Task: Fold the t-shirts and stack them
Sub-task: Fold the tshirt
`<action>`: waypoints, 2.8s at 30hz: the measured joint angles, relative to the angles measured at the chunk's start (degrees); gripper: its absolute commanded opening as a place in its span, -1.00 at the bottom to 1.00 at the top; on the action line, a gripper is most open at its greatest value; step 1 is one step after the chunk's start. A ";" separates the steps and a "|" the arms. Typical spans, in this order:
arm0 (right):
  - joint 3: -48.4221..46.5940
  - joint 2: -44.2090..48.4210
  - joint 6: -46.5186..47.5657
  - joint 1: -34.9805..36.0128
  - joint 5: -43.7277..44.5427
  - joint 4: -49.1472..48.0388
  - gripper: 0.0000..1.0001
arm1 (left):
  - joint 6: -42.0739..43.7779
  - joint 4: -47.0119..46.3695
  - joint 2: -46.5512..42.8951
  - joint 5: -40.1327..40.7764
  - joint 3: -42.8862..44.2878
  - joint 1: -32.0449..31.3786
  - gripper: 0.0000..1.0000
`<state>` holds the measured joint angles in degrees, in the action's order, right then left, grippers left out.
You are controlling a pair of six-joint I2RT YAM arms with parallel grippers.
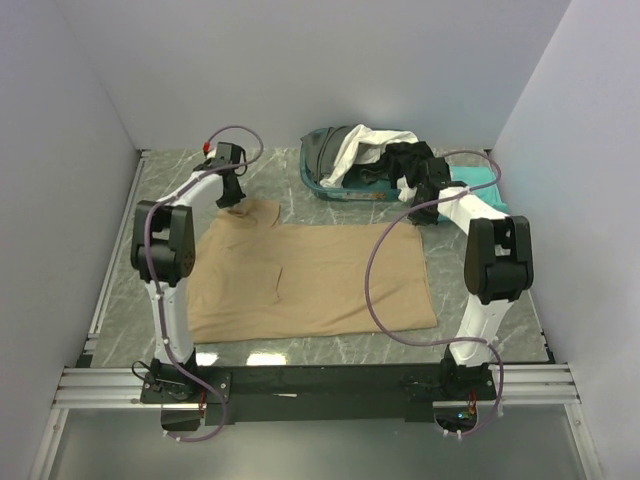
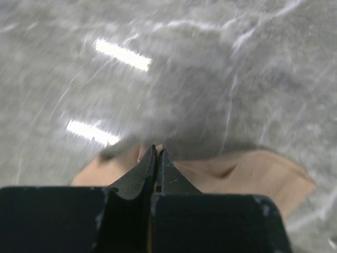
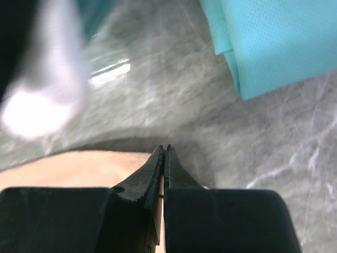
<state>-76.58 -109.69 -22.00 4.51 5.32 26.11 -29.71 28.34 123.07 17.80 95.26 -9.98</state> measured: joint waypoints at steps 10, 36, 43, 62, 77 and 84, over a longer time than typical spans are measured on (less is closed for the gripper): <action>8.52 11.45 -0.20 1.84 -1.95 -2.95 -1.00 | -5.09 -1.14 -17.90 2.78 -16.35 -3.10 -0.99; 15.21 22.32 -2.54 1.99 -0.35 -0.74 -1.00 | -28.02 6.73 -53.75 10.62 -45.75 -10.93 -0.99; 15.23 24.04 -2.58 1.99 1.49 2.12 -1.00 | -32.41 14.58 -59.60 11.30 -45.51 -10.97 -0.99; 18.84 29.92 -2.49 2.01 4.50 5.01 -1.00 | -34.64 26.58 -72.13 11.04 -43.30 -10.97 -0.99; 24.76 30.62 -4.46 2.01 9.49 6.16 0.00 | -39.36 29.59 -82.55 0.55 -54.18 -11.06 0.47; 24.90 35.28 -4.68 2.01 9.07 6.38 0.59 | -39.80 29.03 -86.75 1.64 -52.17 -11.08 0.99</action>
<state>-51.68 -74.41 -26.68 6.52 14.39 32.49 -69.52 57.36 36.32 19.44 43.09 -21.06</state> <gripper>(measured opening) 0.749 0.993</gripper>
